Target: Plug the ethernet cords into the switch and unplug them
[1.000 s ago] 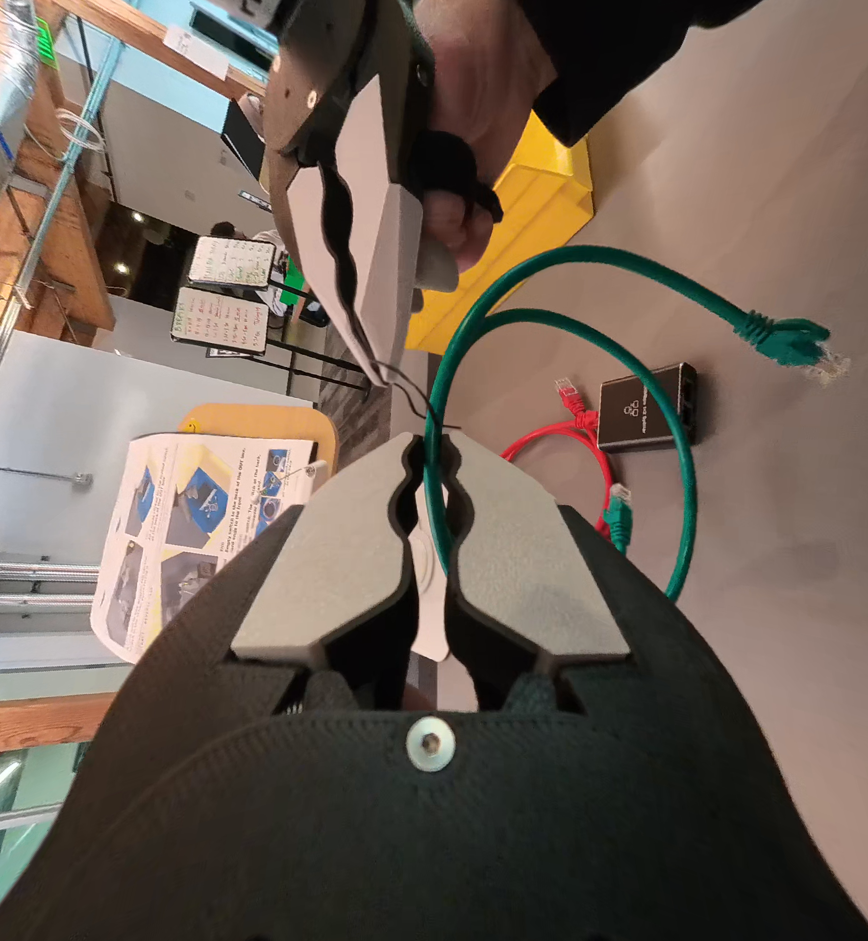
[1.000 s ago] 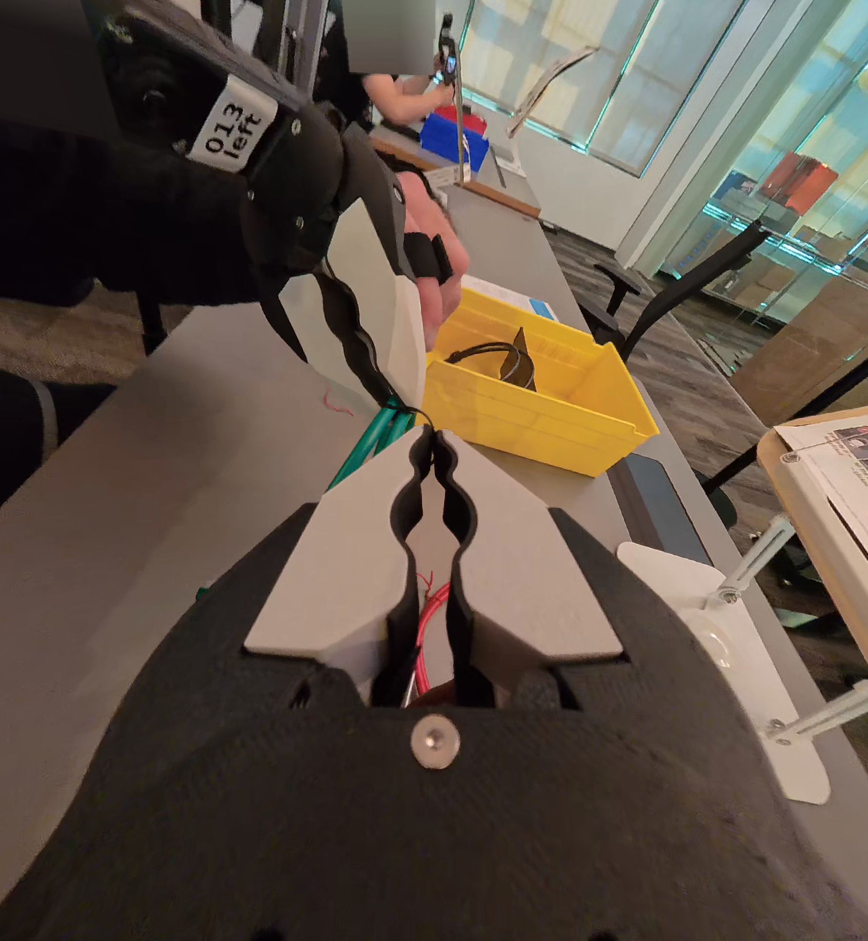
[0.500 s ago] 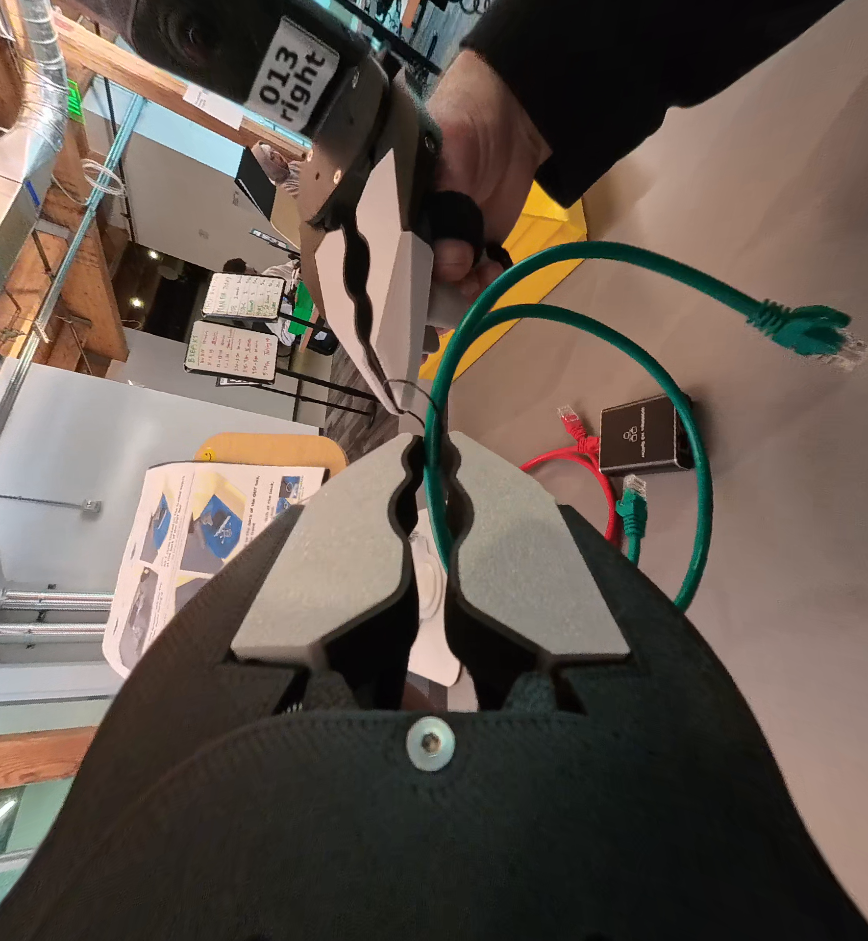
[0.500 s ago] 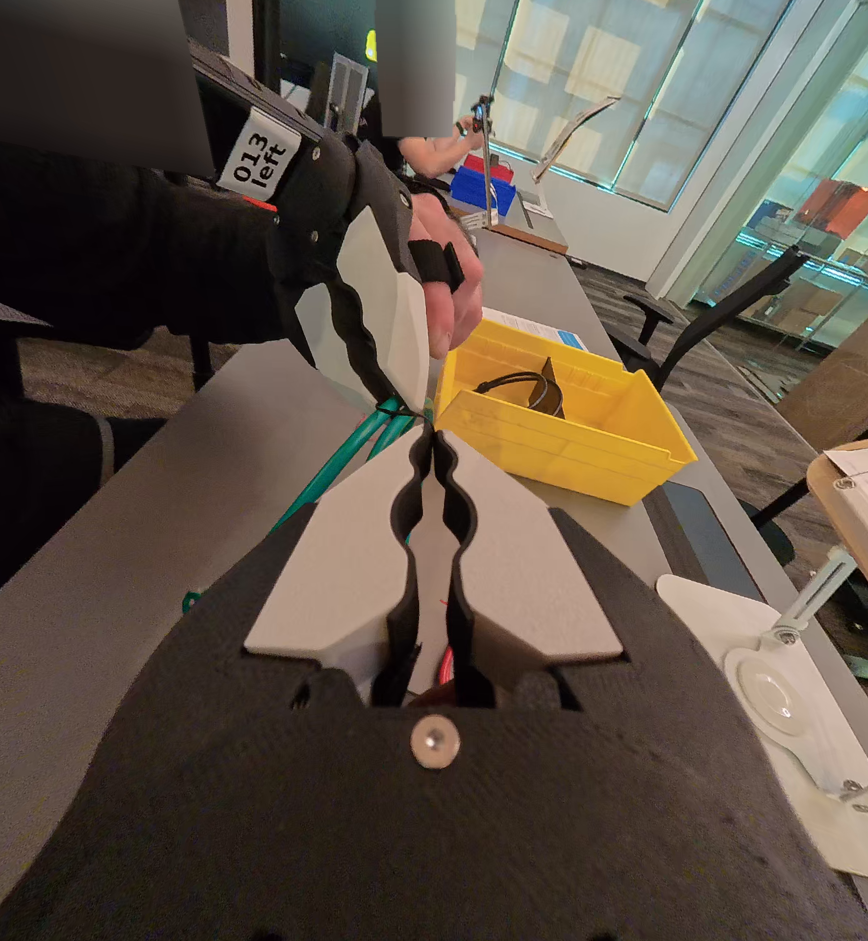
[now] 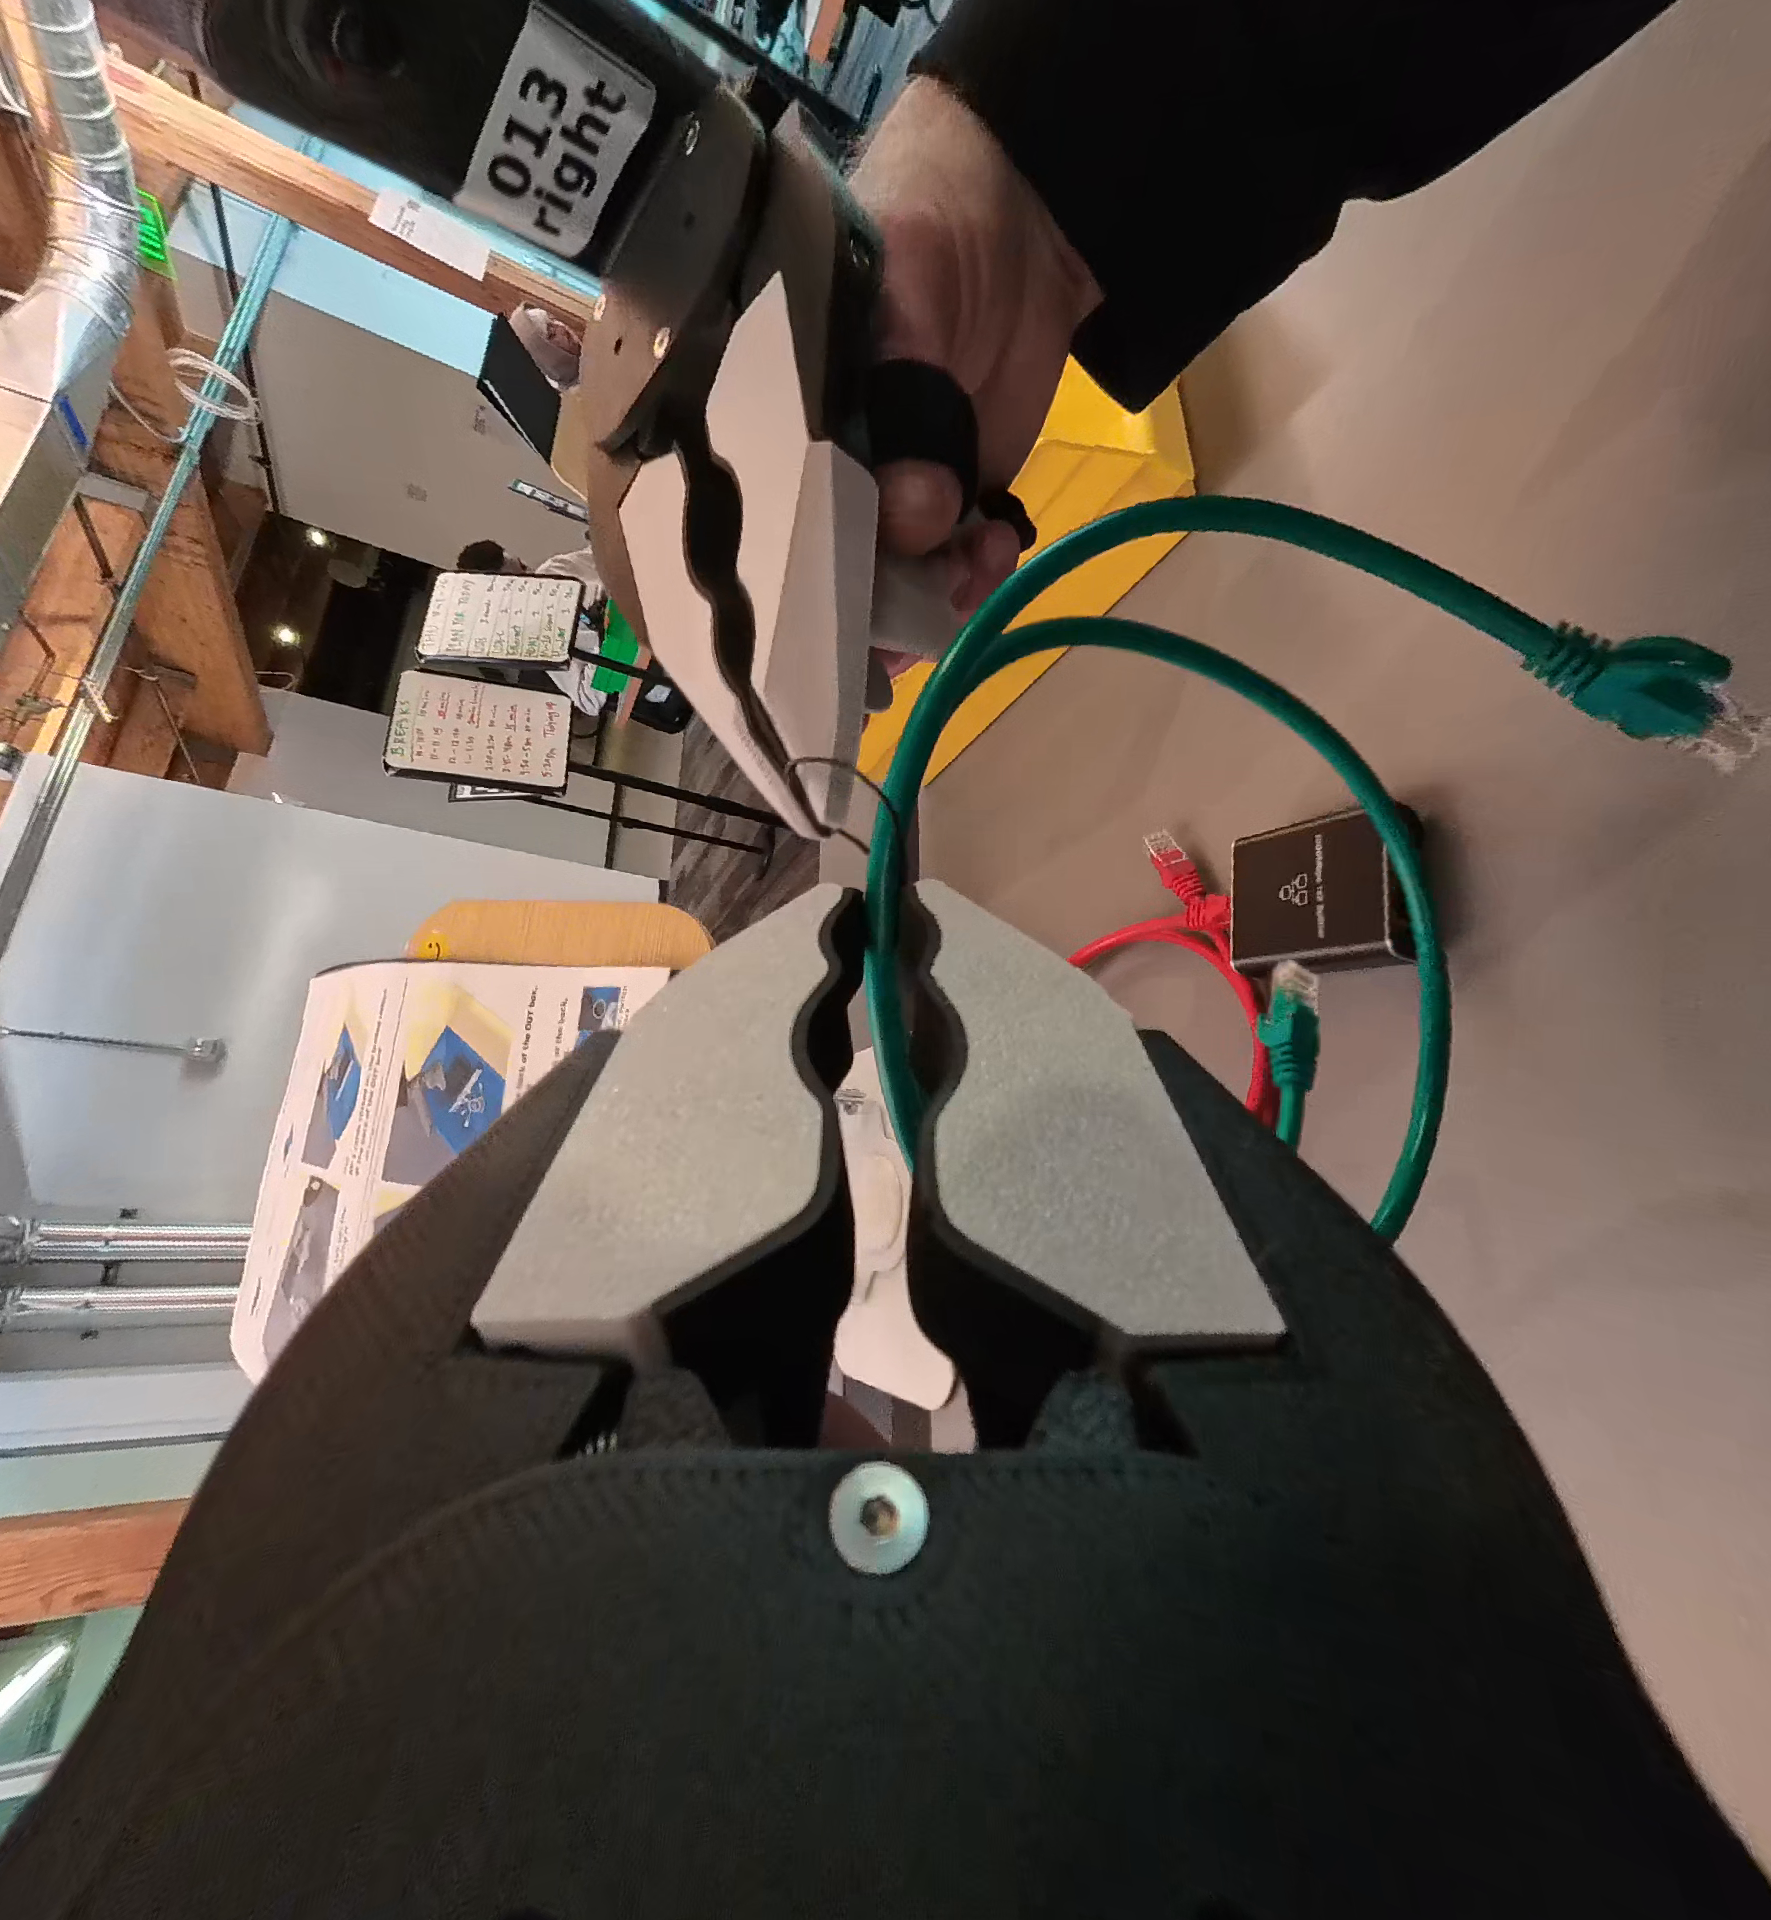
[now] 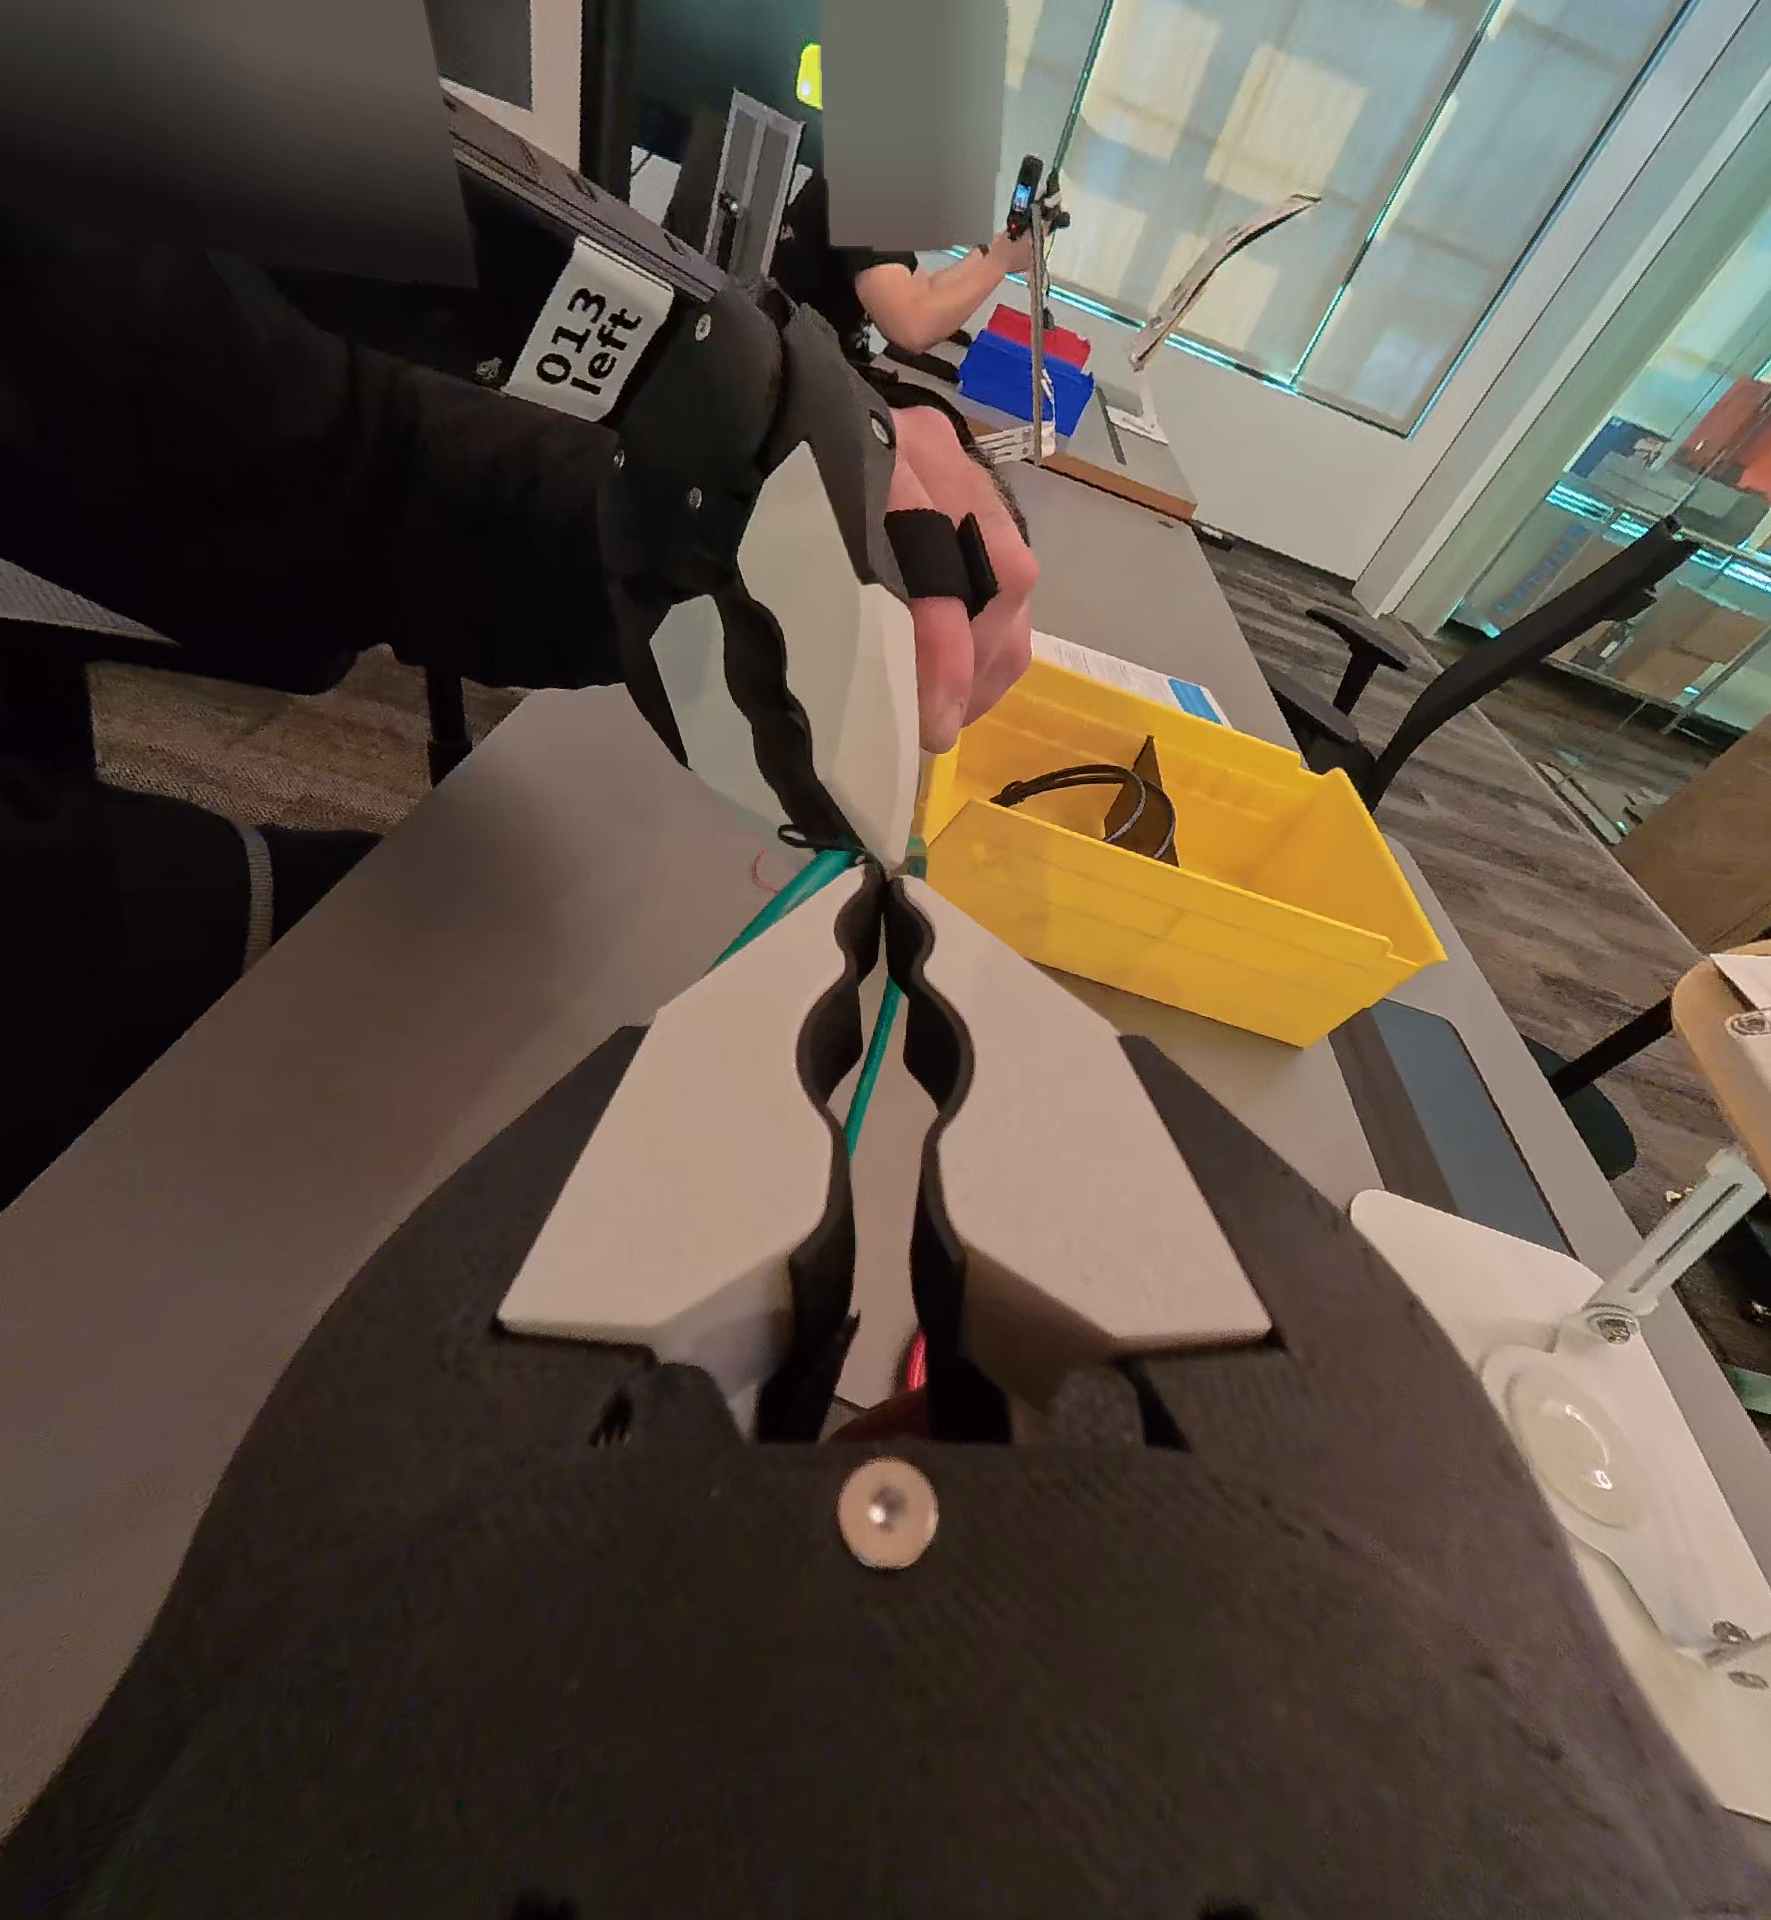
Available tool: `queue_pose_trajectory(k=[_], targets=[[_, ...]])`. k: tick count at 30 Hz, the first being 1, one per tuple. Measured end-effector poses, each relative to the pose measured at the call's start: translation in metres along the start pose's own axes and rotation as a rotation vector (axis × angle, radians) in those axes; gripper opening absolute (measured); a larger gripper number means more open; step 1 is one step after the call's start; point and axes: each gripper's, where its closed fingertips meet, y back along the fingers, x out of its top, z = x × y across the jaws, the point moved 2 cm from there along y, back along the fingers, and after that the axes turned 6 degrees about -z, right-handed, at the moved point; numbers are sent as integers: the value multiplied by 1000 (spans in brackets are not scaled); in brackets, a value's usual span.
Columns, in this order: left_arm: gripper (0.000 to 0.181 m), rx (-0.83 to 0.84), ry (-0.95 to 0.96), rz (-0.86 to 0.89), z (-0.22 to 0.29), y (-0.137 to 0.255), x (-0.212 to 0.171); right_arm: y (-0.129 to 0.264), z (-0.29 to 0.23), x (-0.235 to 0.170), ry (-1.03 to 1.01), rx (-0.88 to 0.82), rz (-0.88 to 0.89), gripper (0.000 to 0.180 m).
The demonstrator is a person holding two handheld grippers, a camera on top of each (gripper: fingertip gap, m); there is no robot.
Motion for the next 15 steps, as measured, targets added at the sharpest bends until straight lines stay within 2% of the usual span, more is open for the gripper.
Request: queue_pose_trajectory(k=[3,7,15], targets=[[5,2,-15,-6,0,0,1,7,5,-7,14,-32,-68,0],[6,8,-15,5,-2,0,3,24,6,9,5,-37,15,0],[6,-7,-56,10,-1,-4,12,10,-12,4,28,67,-41,0]])
